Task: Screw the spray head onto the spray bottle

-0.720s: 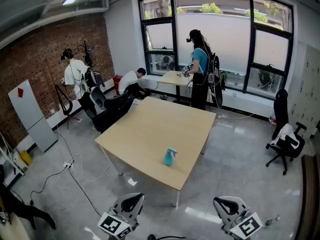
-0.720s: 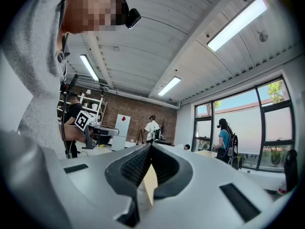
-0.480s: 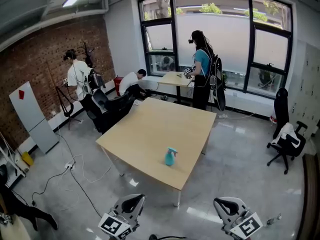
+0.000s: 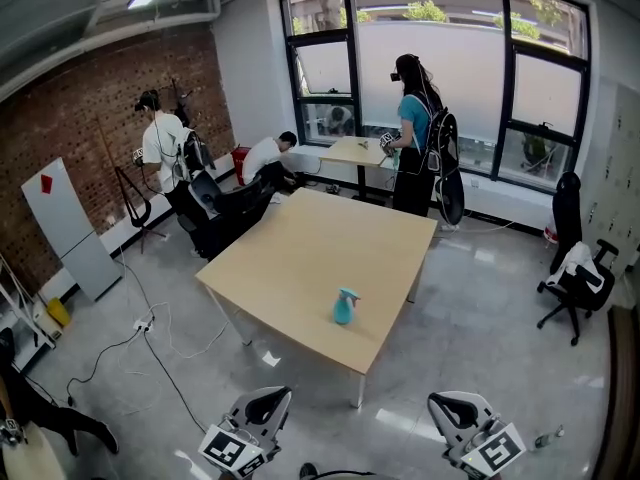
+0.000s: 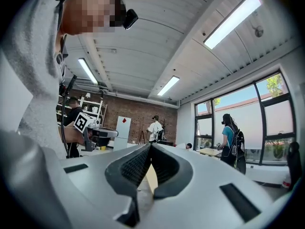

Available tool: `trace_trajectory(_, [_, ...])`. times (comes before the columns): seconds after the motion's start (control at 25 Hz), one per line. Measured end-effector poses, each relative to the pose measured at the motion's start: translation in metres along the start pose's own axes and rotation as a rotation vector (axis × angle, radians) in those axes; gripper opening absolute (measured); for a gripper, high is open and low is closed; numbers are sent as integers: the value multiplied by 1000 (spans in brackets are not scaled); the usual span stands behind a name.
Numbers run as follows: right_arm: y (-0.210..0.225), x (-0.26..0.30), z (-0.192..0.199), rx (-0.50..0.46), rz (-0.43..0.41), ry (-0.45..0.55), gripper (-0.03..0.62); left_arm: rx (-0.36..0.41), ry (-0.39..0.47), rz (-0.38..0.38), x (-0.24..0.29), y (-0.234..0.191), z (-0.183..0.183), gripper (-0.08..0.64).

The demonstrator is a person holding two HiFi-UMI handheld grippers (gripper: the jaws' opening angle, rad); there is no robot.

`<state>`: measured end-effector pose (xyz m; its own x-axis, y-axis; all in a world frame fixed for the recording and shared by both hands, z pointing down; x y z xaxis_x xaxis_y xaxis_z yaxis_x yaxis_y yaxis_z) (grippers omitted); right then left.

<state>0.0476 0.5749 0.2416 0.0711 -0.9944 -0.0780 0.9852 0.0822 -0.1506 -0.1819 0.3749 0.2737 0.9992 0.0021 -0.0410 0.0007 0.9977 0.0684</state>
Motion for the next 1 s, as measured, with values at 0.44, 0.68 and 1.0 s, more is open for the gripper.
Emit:
trace_trajectory(0.44, [2,1,-1,104,-31,21,6,1,-27,-9,0,2,0,5])
trace_trajectory(0.68, [19,-4,9,112,-21,16,6,13,-34,12,22,11,3,5])
trace_trajectory(1.0, [42,11,25,131,-21,-5,6,-5,-64,22,48,3,10,5])
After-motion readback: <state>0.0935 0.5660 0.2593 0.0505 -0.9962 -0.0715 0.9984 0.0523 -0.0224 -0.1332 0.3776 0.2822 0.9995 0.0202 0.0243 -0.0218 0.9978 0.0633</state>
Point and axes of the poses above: the fingertips, and each gripper's own axes: x forward along the fingers, y to its right, z out of its underside, the point moved 5 cm from there along -x, backward along the fingers, and after that the axes turned 14 degrees about z, right-handed, at the moved point
